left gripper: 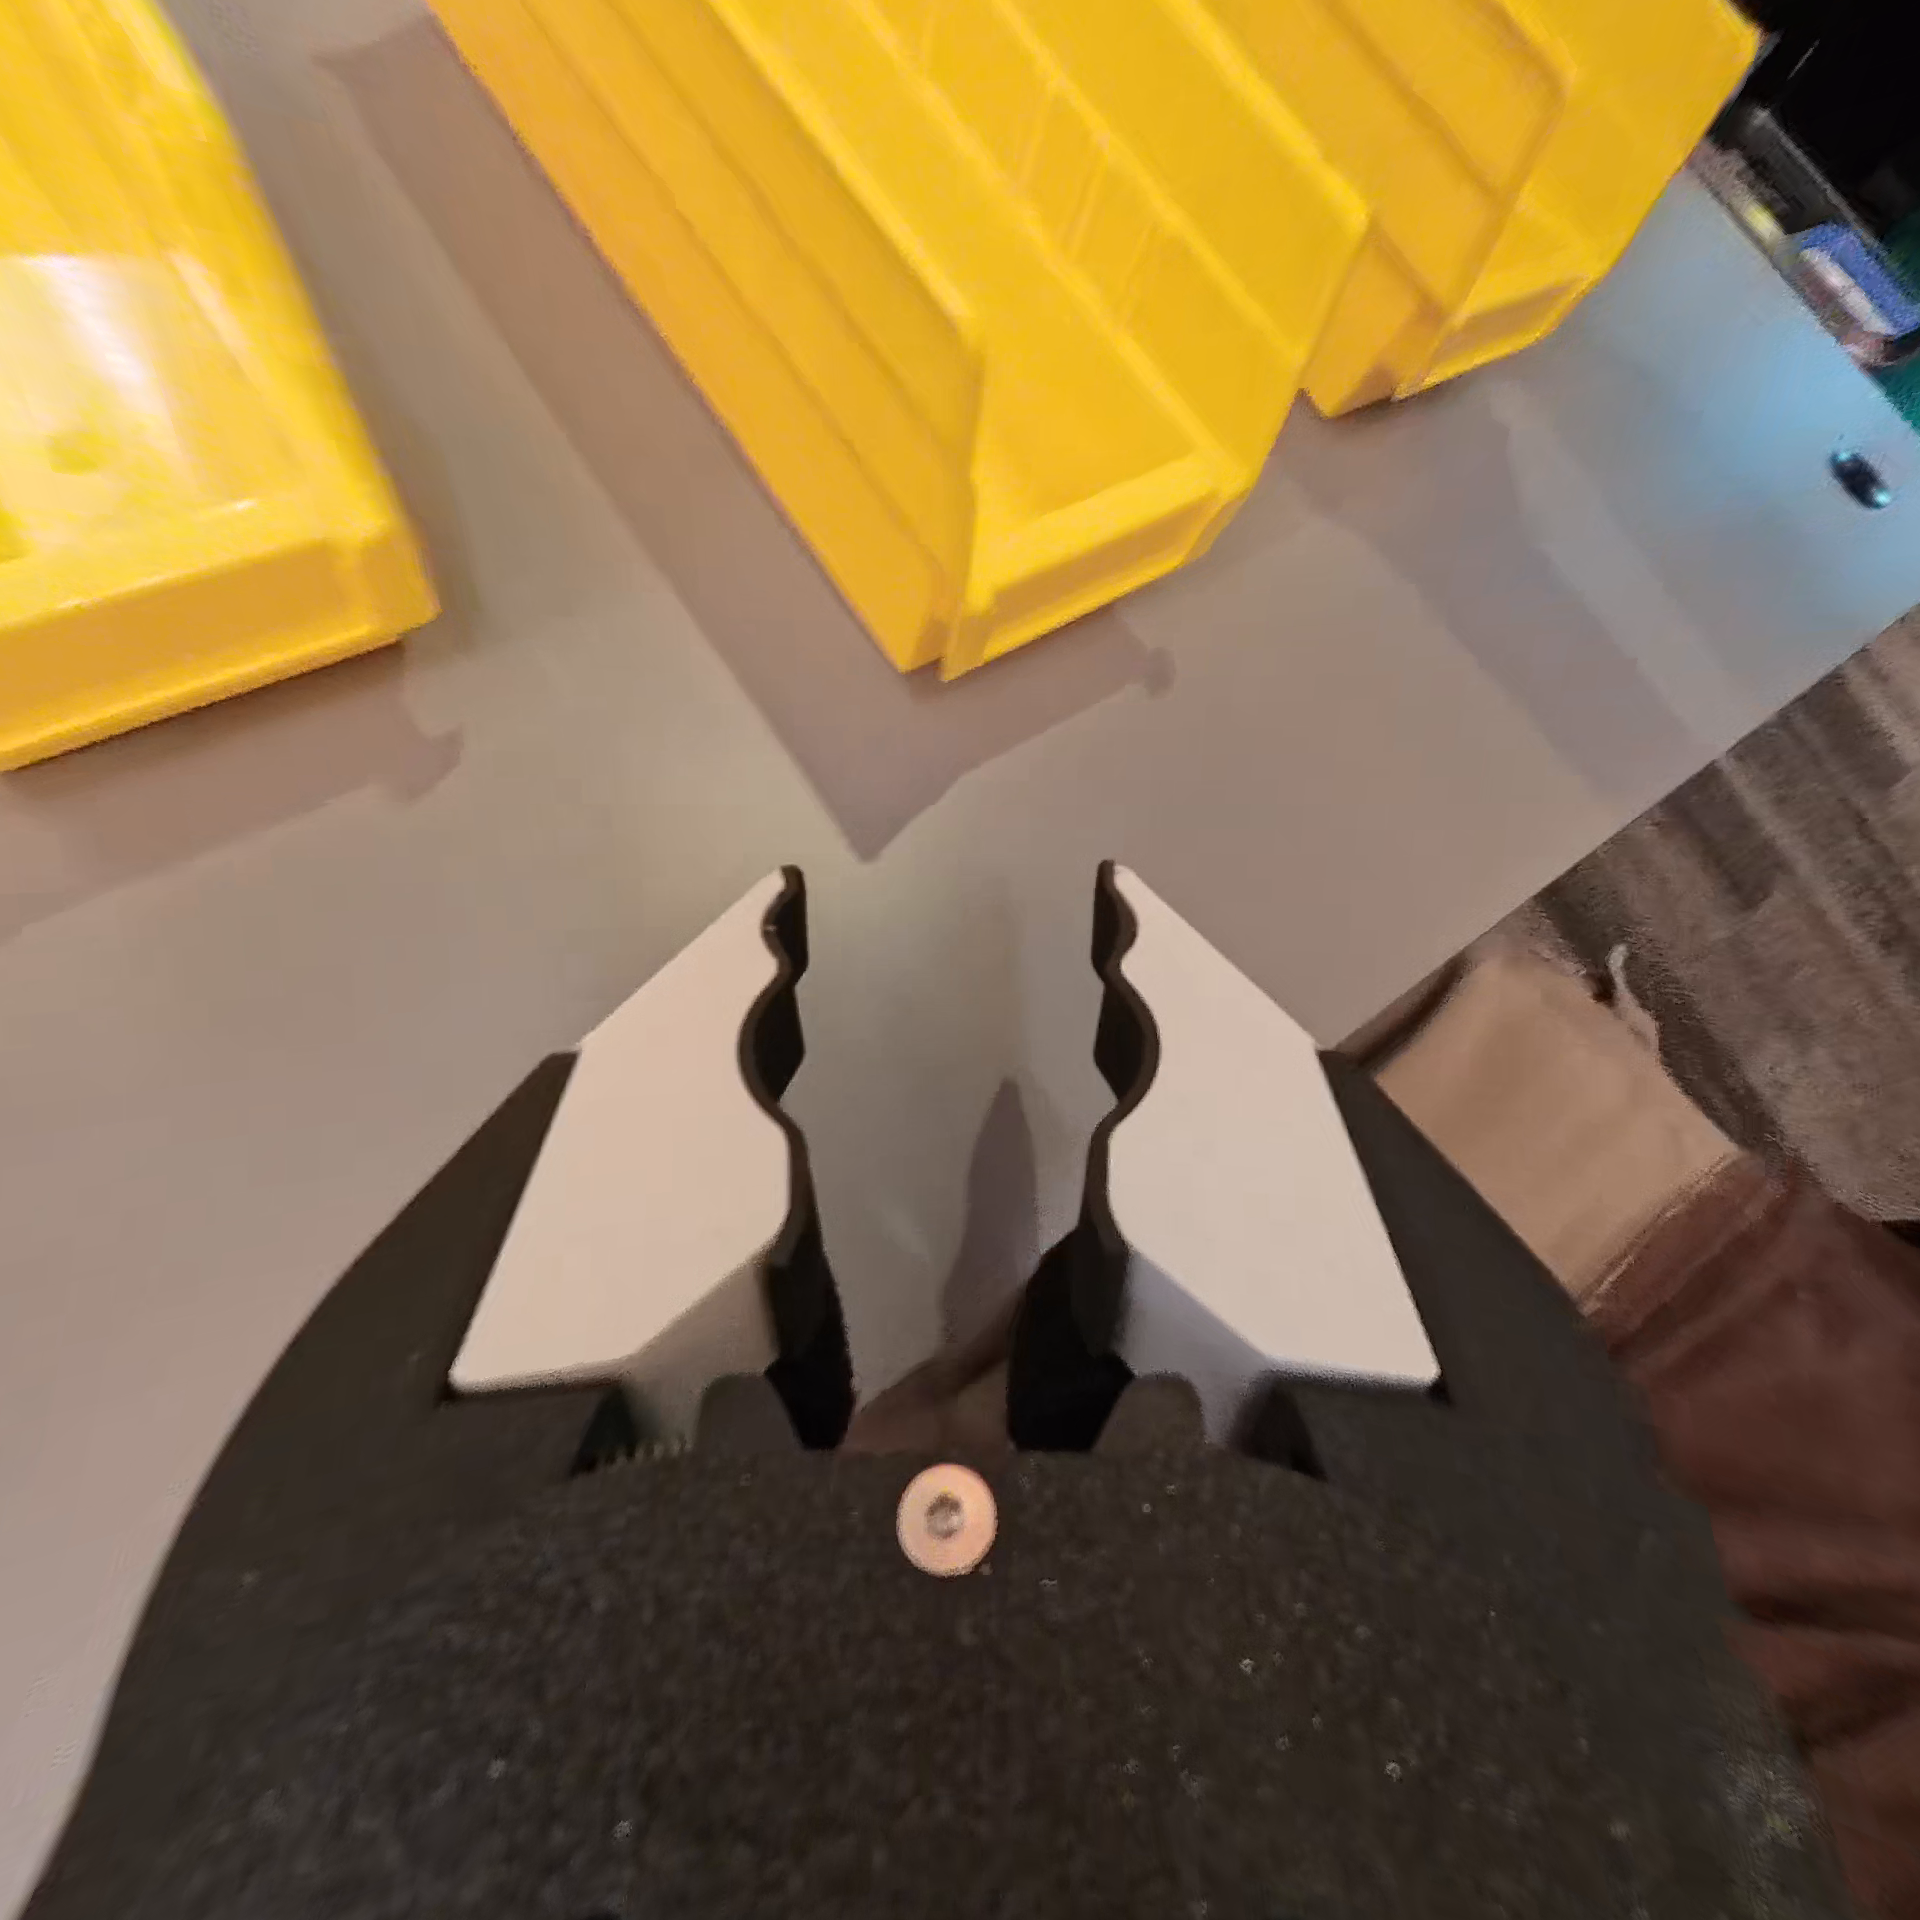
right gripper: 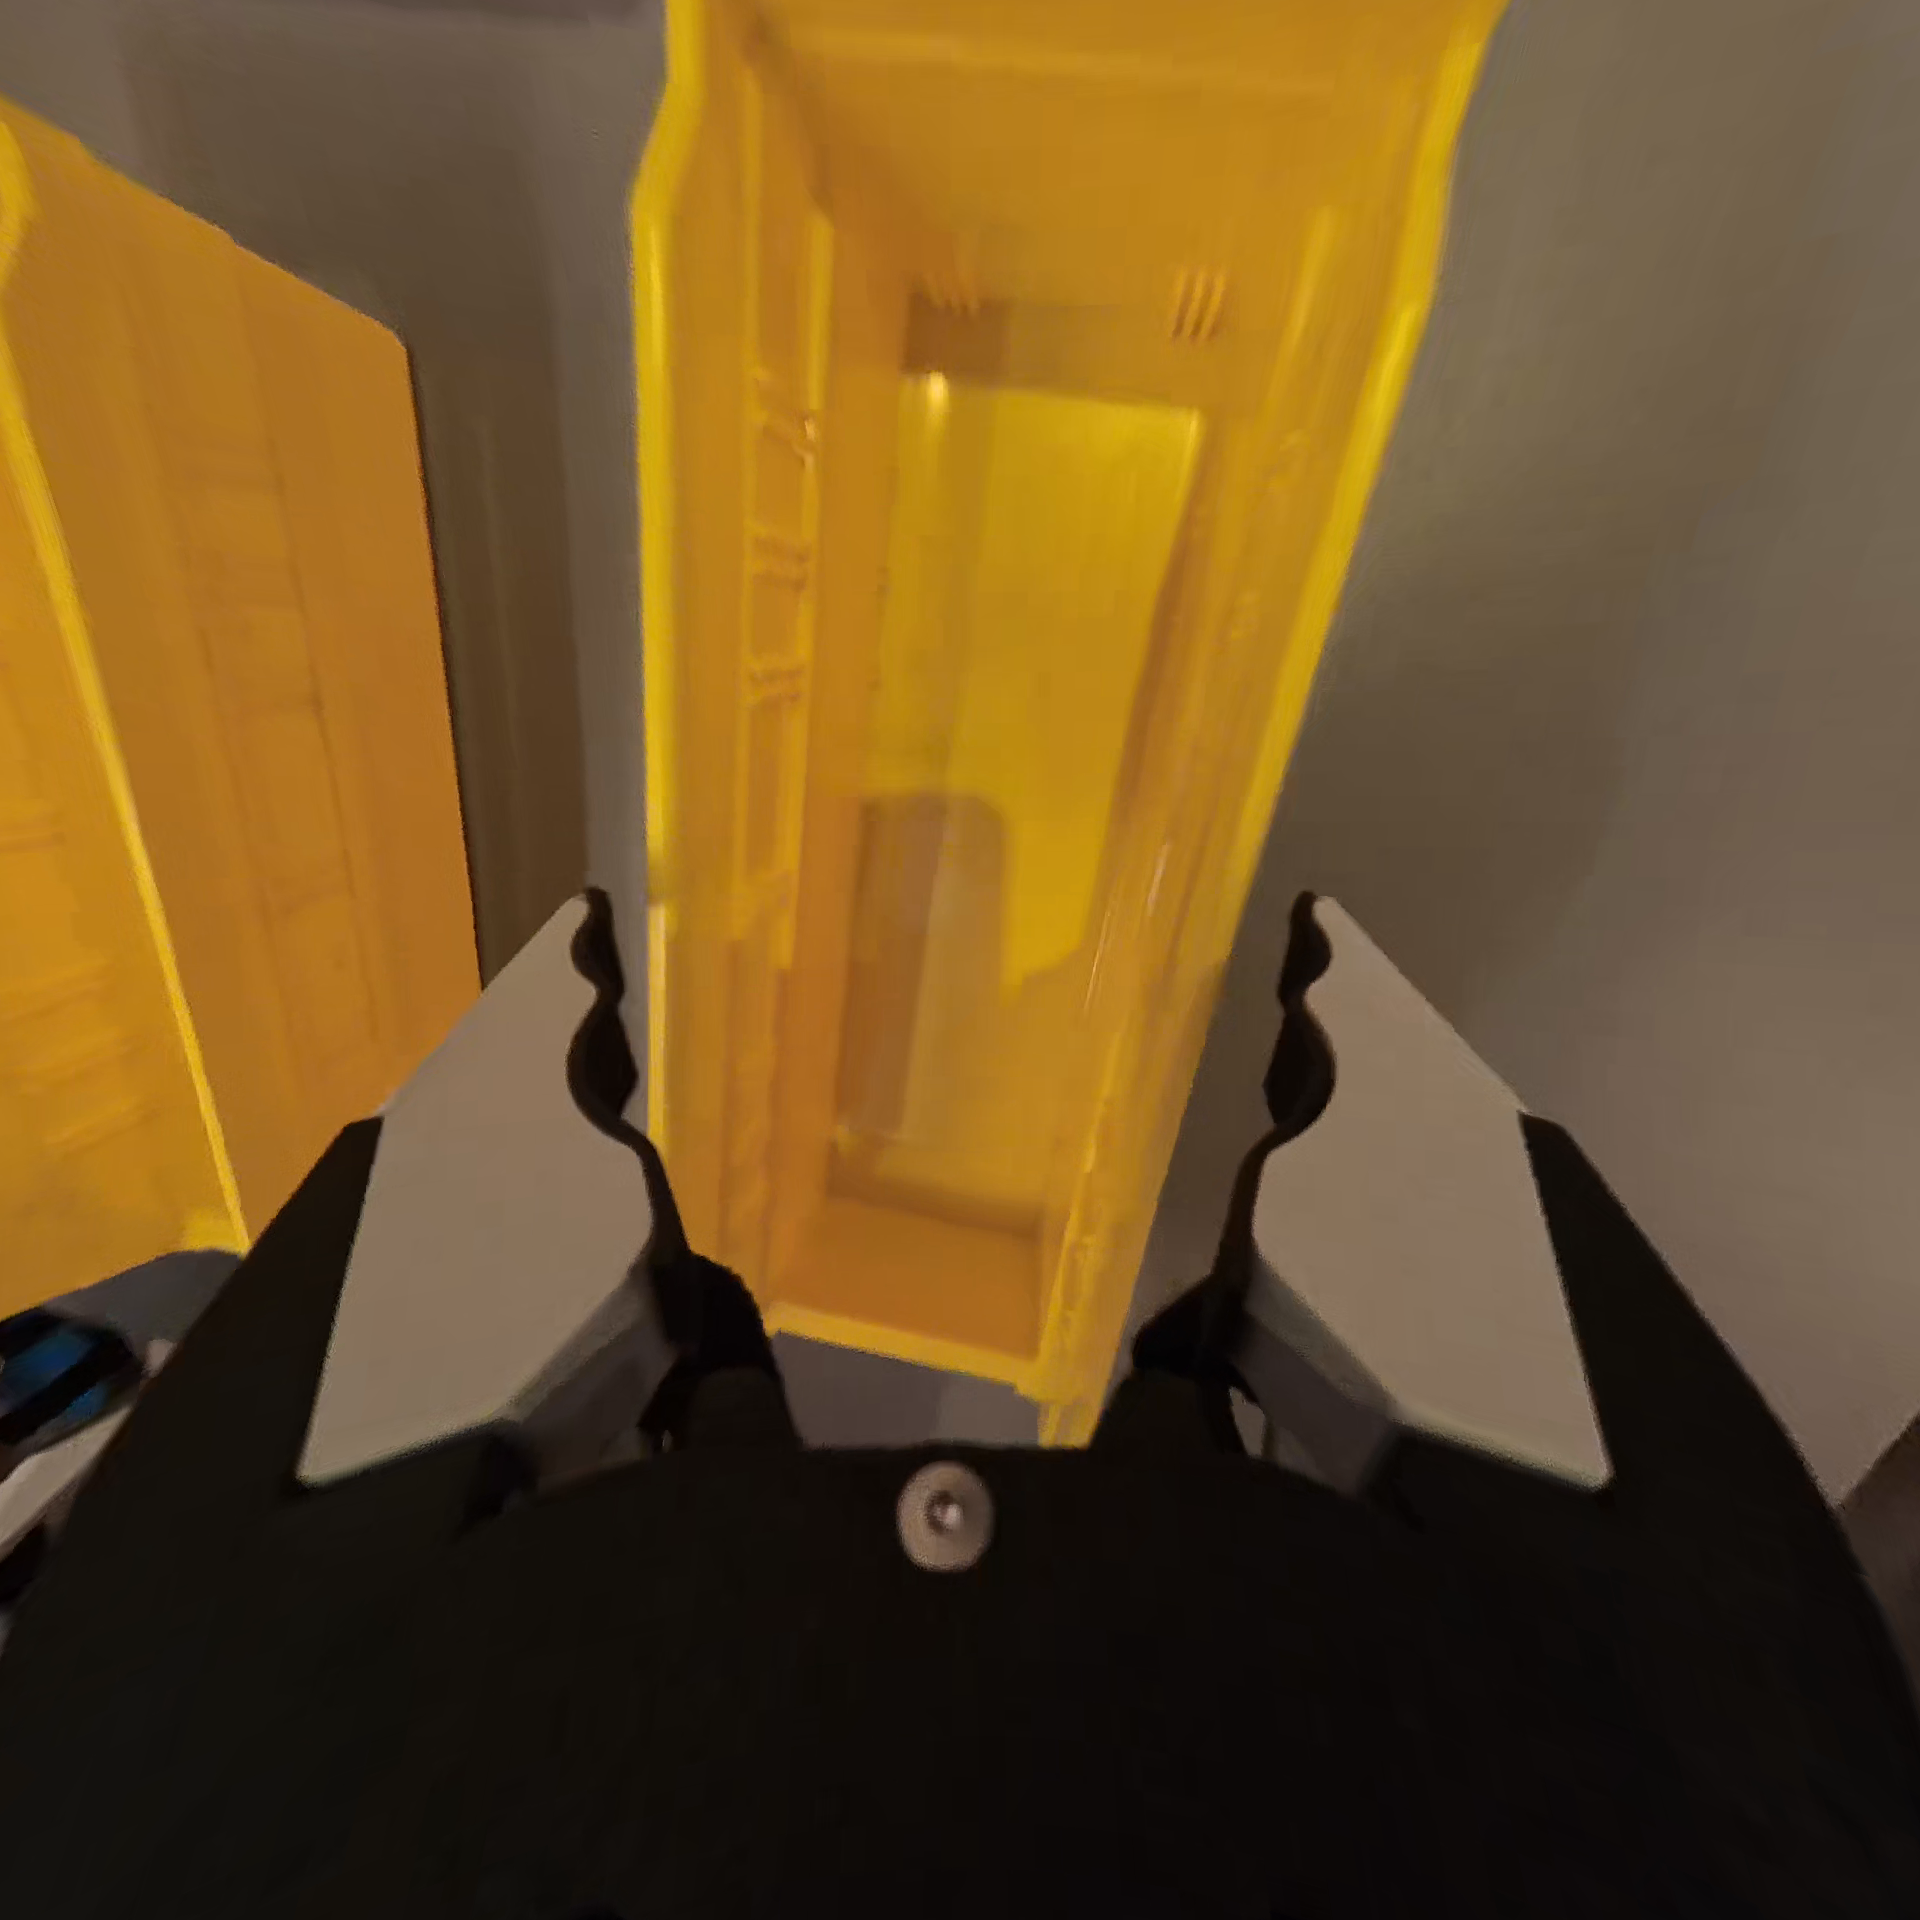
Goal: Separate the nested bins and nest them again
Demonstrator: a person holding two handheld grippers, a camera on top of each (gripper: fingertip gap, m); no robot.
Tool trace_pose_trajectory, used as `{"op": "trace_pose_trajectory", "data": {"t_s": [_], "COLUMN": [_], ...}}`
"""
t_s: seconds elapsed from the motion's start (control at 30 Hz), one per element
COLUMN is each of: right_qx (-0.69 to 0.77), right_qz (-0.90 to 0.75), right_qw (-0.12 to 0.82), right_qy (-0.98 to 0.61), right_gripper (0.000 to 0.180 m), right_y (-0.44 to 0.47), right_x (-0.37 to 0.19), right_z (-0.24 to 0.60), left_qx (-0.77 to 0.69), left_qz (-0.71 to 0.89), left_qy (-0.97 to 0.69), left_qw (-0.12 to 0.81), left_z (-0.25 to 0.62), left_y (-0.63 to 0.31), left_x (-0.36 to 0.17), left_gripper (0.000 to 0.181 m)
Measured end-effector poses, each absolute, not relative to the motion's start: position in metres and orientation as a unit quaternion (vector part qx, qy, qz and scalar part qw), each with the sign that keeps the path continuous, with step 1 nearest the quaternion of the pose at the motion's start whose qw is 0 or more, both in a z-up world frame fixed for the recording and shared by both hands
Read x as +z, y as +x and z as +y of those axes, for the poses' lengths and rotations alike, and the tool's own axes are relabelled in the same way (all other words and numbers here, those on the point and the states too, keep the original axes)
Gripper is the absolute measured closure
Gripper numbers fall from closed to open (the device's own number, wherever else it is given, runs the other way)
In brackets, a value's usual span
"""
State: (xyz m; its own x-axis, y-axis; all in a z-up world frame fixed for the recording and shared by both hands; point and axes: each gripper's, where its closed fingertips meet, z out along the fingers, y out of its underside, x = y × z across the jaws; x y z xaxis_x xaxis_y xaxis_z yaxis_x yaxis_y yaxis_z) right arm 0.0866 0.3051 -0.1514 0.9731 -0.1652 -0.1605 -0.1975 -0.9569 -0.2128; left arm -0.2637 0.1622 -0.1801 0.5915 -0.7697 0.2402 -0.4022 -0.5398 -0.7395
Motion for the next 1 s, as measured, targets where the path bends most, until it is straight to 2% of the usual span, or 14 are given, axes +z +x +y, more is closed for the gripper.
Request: {"op": "trace_pose_trajectory", "data": {"t_s": [0.1,0.13,0.2,0.27,0.37,0.5,0.7,0.77,0.9,1.0], "right_qx": [0.065,0.056,0.079,0.089,0.073,0.099,0.158,0.147,0.144,0.117], "right_qz": [0.059,0.056,0.033,0.008,-0.001,0.013,-0.009,-0.026,-0.027,-0.031], "right_qw": [0.247,0.310,0.438,0.508,0.522,0.498,0.477,0.478,0.497,0.526], "right_qy": [-0.965,-0.947,-0.895,-0.857,-0.850,-0.862,-0.864,-0.865,-0.855,-0.842], "right_gripper": [0.049,0.054,0.085,0.093,0.097,0.102,0.104,0.104,0.100,0.096], "right_y": [0.085,0.084,0.057,0.025,-0.008,-0.044,-0.072,-0.069,-0.066,-0.062], "right_x": [-0.112,-0.094,-0.065,-0.065,-0.107,-0.155,-0.169,-0.168,-0.159,-0.150], "right_z": [0.299,0.290,0.260,0.215,0.150,0.092,0.089,0.096,0.105,0.105], "left_qx": [-0.269,-0.254,-0.226,-0.219,-0.238,-0.232,-0.222,-0.239,-0.220,-0.180], "left_qz": [0.364,0.366,0.364,0.359,0.326,0.314,0.303,0.301,0.305,0.292], "left_qy": [-0.828,-0.828,-0.831,-0.834,-0.843,-0.849,-0.860,-0.863,-0.858,-0.831], "left_qw": [0.330,0.341,0.354,0.358,0.355,0.355,0.344,0.328,0.349,0.437], "left_z": [0.171,0.179,0.197,0.210,0.220,0.233,0.235,0.229,0.225,0.234], "left_y": [-0.231,-0.223,-0.209,-0.197,-0.181,-0.169,-0.181,-0.182,-0.210,-0.259], "left_x": [-0.184,-0.185,-0.190,-0.193,-0.193,-0.193,-0.198,-0.199,-0.186,-0.158], "left_gripper": [0.127,0.127,0.129,0.131,0.155,0.159,0.171,0.162,0.162,0.135]}}
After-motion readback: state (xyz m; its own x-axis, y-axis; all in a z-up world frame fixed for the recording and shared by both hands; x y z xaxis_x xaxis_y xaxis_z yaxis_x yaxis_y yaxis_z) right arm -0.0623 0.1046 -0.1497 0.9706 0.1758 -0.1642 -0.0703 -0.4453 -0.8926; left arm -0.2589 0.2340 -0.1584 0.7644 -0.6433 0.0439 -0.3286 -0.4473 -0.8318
